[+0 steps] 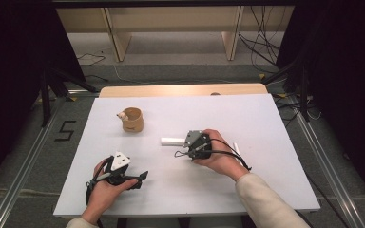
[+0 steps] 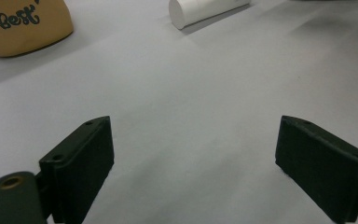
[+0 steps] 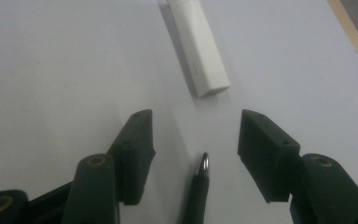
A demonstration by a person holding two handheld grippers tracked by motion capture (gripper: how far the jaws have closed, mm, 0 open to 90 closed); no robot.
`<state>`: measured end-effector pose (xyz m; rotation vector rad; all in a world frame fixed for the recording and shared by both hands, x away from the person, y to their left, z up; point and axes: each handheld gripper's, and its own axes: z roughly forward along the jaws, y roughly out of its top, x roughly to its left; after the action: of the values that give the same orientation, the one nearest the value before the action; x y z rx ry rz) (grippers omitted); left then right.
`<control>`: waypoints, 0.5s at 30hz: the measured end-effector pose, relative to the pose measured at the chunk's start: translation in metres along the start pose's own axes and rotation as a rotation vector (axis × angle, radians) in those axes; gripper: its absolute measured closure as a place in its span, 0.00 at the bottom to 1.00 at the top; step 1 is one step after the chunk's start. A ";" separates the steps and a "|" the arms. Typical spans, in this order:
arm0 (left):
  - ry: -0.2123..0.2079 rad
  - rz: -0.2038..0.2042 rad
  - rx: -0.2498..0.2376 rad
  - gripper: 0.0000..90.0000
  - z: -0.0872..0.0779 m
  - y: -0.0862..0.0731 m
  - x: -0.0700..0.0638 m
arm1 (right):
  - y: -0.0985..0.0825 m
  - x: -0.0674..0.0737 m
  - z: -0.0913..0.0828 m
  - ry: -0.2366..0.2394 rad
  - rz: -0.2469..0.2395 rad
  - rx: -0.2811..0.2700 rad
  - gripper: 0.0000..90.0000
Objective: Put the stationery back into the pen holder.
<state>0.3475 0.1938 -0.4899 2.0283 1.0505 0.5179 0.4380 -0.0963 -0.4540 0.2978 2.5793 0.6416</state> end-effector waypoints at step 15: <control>0.001 0.000 -0.002 0.12 0.000 0.001 0.000 | 0.036 -0.021 0.028 0.058 -0.106 0.112 0.55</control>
<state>0.3483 0.1938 -0.4898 2.0266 1.0507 0.5191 0.4733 -0.0608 -0.4509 0.1788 2.6713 0.4762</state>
